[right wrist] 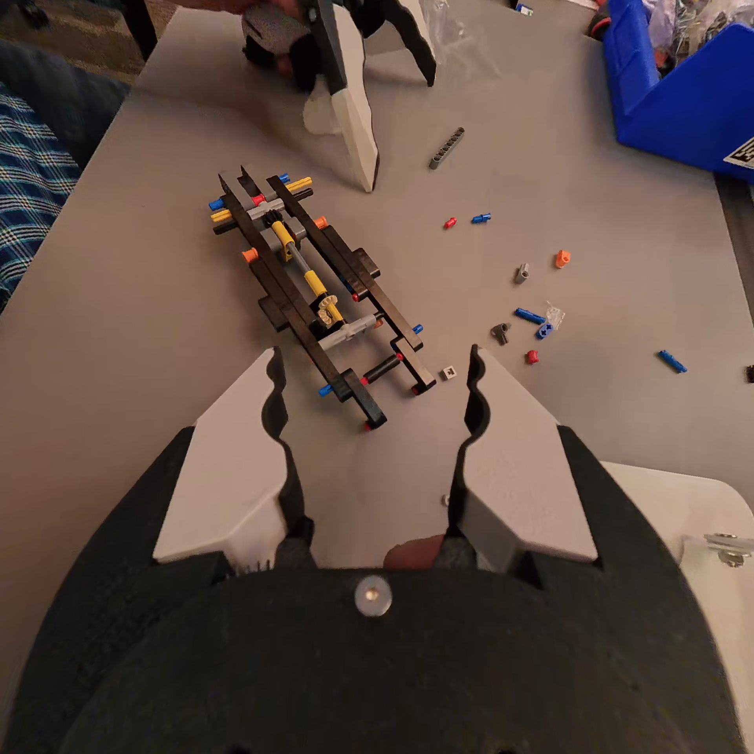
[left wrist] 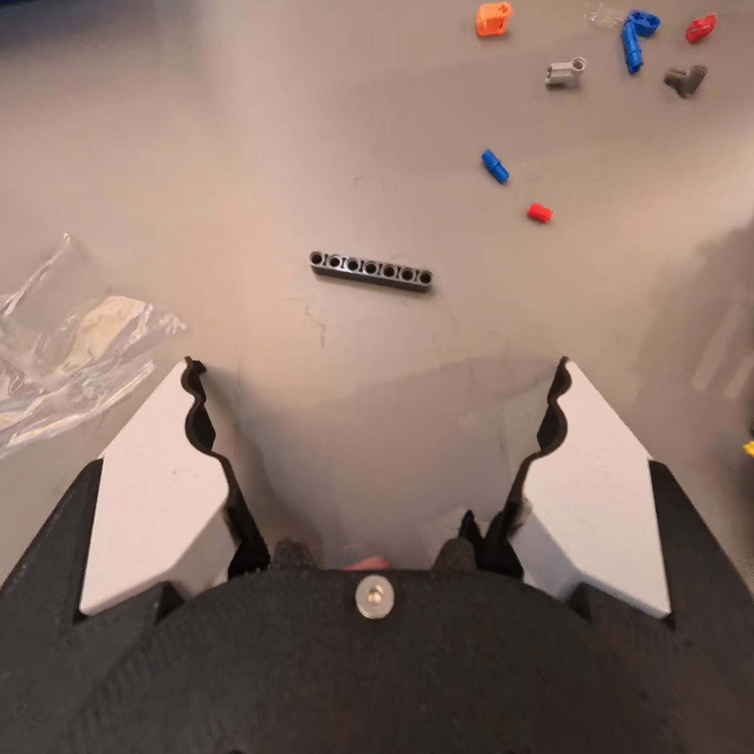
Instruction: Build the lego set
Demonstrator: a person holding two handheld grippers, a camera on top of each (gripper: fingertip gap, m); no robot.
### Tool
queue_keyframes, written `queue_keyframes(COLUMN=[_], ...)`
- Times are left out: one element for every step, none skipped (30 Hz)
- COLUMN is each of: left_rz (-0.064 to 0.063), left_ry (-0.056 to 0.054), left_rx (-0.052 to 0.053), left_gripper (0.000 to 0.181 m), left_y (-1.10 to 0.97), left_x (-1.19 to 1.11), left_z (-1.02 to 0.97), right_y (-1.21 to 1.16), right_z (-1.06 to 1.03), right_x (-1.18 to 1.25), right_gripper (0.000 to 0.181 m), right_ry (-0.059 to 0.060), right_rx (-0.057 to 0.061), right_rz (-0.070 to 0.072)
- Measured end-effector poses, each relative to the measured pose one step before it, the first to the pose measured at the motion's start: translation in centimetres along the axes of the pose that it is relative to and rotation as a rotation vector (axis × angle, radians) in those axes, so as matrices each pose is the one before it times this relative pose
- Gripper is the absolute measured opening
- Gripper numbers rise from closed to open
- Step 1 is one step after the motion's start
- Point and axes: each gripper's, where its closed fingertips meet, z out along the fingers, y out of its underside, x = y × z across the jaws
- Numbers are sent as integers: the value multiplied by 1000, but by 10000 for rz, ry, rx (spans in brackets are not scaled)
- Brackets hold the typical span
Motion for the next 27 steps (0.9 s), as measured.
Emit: queue_keyframes(left_rz=[54, -6, 26, -57, -3, -23, -27, -66, -60, -102, -111, -144, -139, -138, -311, -329, -447, -180, 162, 113, 53, -45, -87, -317, -478, -280, -229], left_ry=[22, 5, 16, -28, -25, -29, -31, -55, -61, -68, -85, -106, -98, -130, -149, 276, 551, 307, 113, 527, 731, 496, 733, 794, 639, 488, 279], left_rx=[-18, 34, -10, -17, -26, -11, -72, -99, -17, -75, -47, -35, 84, 126, 110, 462, 361, 226, 362, 694, 913, 586, 597, 680, 527, 179, -16], left_gripper=[158, 158, 158, 158, 158, 158, 159, 159, 159, 159, 159, 158, 154, 139, 127, 114, 101, 88, 79, 66, 60, 51, 48, 46, 53, 73, 111], left_y=[-80, 9, -24, -142, -42, -21, -7, -1, -78, -66, -61, -89, -126, -286, -274, -574, -386, -265, -531, -1162, -1644, -1399, -1466, -1523, -1204, -540, -6], left_x=[70, -29, -80, -192, -50, 3, -24, -34, -33, -19, -3, -87, -82, -207, -514, -30, 432, 400, 469, 1206, 1611, 1266, 1615, 1627, 1322, 1129, 818], left_z=[65, -25, 26, 143, 49, 23, 41, 47, 85, 74, 57, 60, -37, -185, -176, -281, -297, -437, -679, -997, -1168, -966, -831, -669, -356, 36, 386], right_y=[6, 13, 55, 106, 135, 121, 124, 175, 144, 80, 87, 59, -22, -79, -65, -77, -50, 2, 15, -23, -79, -113, -76, -32, -23, 33, 91], right_z=[-74, -50, -15, 22, 65, 85, 102, 136, 142, 123, 125, 115, 80, 72, 65, 59, 29, 15, -51, -112, -142, -127, -111, -85, -25, 46, 131], right_x=[35, 35, 33, -28, -72, -15, 1, -83, -64, 44, 27, -26, 11, -73, -230, 24, 45, -184, 0, 191, 22, -27, 132, 86, 54, 62, -40], right_gripper=[88, 88, 88, 88, 89, 89, 88, 88, 88, 87, 85, 84, 84, 84, 83, 83, 82, 82, 81, 81, 80, 80, 80, 77, 72, 67, 62], right_ry=[-11, -17, -13, -50, -79, -42, -28, -97, -77, -11, -56, -81, -42, -100, -215, -54, -36, -193, -92, 28, -78, -97, 7, -22, -69, -101, -164], right_rx=[78, 79, 51, 7, -26, -32, -41, -88, -101, -71, -80, -94, -52, -16, -7, 0, -6, -37, -47, -21, 16, 37, 2, -19, -35, -63, -89], right_rz=[65, 77, 63, 35, 21, -8, -33, -38, -84, -111, -65, -70, -113, -86, -64, -108, -135, -102, -73, -64, -51, -51, -70, -84, -45, 14, 50])
